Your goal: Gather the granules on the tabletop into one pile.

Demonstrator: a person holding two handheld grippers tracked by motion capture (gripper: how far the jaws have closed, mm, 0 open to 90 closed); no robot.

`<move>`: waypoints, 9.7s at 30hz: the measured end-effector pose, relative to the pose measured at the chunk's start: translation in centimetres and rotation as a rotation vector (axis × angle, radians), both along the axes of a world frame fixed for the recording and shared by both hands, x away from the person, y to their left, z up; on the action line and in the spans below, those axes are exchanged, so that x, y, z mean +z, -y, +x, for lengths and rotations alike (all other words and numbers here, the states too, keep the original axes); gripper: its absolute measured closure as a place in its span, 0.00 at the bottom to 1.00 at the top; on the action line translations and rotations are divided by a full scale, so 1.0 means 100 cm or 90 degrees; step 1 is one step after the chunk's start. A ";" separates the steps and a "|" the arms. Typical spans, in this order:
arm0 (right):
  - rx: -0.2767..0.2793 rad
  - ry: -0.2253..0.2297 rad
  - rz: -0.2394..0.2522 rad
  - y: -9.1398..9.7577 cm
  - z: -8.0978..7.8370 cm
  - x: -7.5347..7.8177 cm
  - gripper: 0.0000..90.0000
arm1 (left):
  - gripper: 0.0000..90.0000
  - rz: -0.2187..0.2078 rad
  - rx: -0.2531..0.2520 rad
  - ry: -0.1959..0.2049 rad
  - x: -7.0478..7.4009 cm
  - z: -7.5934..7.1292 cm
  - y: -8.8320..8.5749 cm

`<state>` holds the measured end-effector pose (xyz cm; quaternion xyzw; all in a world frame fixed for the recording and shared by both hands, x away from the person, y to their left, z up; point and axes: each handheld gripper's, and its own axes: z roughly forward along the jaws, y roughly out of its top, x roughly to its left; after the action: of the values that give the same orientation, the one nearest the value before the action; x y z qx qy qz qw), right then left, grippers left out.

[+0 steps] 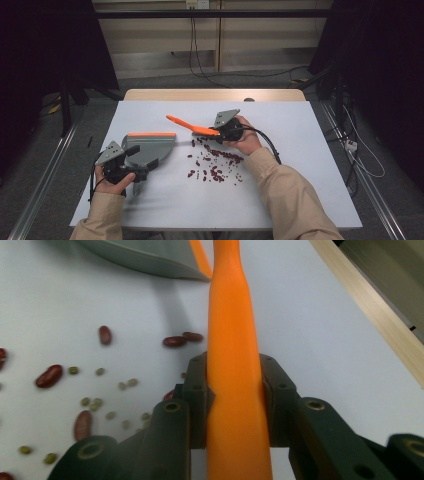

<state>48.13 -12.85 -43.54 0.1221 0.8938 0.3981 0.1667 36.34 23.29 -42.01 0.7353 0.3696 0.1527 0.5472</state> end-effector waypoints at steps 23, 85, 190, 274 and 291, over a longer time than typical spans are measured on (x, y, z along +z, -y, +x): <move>0.050 -0.017 -0.011 0.007 -0.034 0.004 0.78 | 0.06 0.001 0.000 0.004 0.001 -0.002 0.002; 0.052 -0.012 0.021 -0.012 -0.029 0.001 0.79 | 0.06 0.004 -0.008 0.001 0.001 -0.002 0.004; -0.311 -0.132 0.318 -0.025 -0.093 0.023 0.79 | 0.06 0.010 -0.011 -0.001 -0.001 -0.002 0.005; -0.514 -0.269 0.300 0.013 -0.127 -0.011 0.78 | 0.06 0.015 -0.011 0.006 0.000 -0.004 0.007; -0.517 -0.278 0.336 0.021 -0.127 -0.012 0.79 | 0.06 0.017 -0.013 0.006 0.000 -0.003 0.009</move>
<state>35.46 -14.93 -44.70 0.5762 0.6577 0.4784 0.0810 36.06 22.44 -42.02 0.7455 0.3577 0.1555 0.5404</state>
